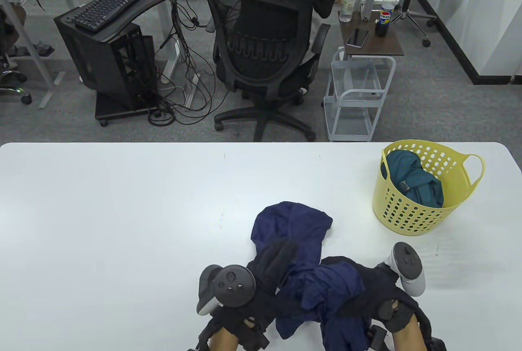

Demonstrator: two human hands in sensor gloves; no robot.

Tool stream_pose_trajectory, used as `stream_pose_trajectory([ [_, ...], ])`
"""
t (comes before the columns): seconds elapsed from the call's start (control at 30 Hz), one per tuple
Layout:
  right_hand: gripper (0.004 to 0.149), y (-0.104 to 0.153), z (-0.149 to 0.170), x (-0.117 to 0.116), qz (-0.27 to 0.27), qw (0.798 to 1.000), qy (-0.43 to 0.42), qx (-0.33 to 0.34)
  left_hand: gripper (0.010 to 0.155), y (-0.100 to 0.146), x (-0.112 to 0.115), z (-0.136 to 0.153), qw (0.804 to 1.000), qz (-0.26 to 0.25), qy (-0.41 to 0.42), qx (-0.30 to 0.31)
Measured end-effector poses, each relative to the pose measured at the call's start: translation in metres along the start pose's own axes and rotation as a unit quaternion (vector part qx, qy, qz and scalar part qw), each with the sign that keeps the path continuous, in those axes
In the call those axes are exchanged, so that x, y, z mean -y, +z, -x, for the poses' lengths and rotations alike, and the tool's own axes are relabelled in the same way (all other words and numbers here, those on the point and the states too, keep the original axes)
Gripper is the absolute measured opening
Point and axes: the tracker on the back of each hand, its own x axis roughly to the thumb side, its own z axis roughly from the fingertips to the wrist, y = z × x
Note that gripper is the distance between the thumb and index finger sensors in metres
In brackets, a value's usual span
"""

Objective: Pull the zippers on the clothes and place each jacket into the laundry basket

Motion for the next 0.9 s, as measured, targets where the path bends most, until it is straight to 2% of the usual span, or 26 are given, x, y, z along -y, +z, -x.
stream_pose_trajectory([
  [0.07, 0.078, 0.002, -0.006, 0.001, -0.005, 0.998, -0.042, 0.040, 0.112, -0.006, 0.011, 0.015, 0.991, 0.084, 0.103, 0.004],
  [0.13, 0.074, 0.003, -0.010, 0.001, -0.001, 0.994, -0.072, 0.078, 0.111, -0.012, 0.028, 0.024, 0.972, 0.158, 0.173, 0.001],
  [0.23, 0.069, 0.007, -0.012, 0.006, 0.044, 0.985, -0.111, 0.122, 0.108, -0.021, 0.046, 0.025, 0.964, 0.198, 0.179, -0.003],
  [0.3, 0.068, 0.010, -0.011, 0.011, 0.081, 0.979, -0.123, 0.138, 0.102, -0.025, 0.055, 0.024, 0.958, 0.203, 0.204, -0.001],
  [0.37, 0.068, 0.013, -0.010, 0.016, 0.095, 0.974, -0.148, 0.143, 0.093, -0.028, 0.061, 0.024, 0.954, 0.203, 0.221, -0.003],
  [0.47, 0.069, 0.018, -0.010, 0.022, 0.127, 0.962, -0.187, 0.155, 0.070, -0.029, 0.064, 0.026, 0.955, 0.183, 0.235, -0.011],
  [0.57, 0.071, 0.023, -0.013, 0.026, 0.189, 0.948, -0.193, 0.169, 0.061, -0.028, 0.066, 0.032, 0.939, 0.174, 0.298, -0.011],
  [0.67, 0.075, 0.032, -0.016, 0.032, 0.262, 0.930, -0.189, 0.177, 0.061, -0.028, 0.069, 0.039, 0.924, 0.180, 0.335, -0.031],
  [0.73, 0.082, 0.039, -0.019, 0.038, 0.306, 0.918, -0.175, 0.179, 0.067, -0.028, 0.072, 0.042, 0.919, 0.191, 0.342, -0.040],
  [0.8, 0.081, 0.049, -0.023, 0.043, 0.362, 0.912, -0.098, 0.162, 0.075, -0.027, 0.076, 0.042, 0.906, 0.198, 0.369, -0.066],
  [0.9, 0.076, 0.054, -0.027, 0.043, 0.410, 0.900, 0.006, 0.144, 0.084, -0.025, 0.084, 0.041, 0.878, 0.199, 0.425, -0.096],
])
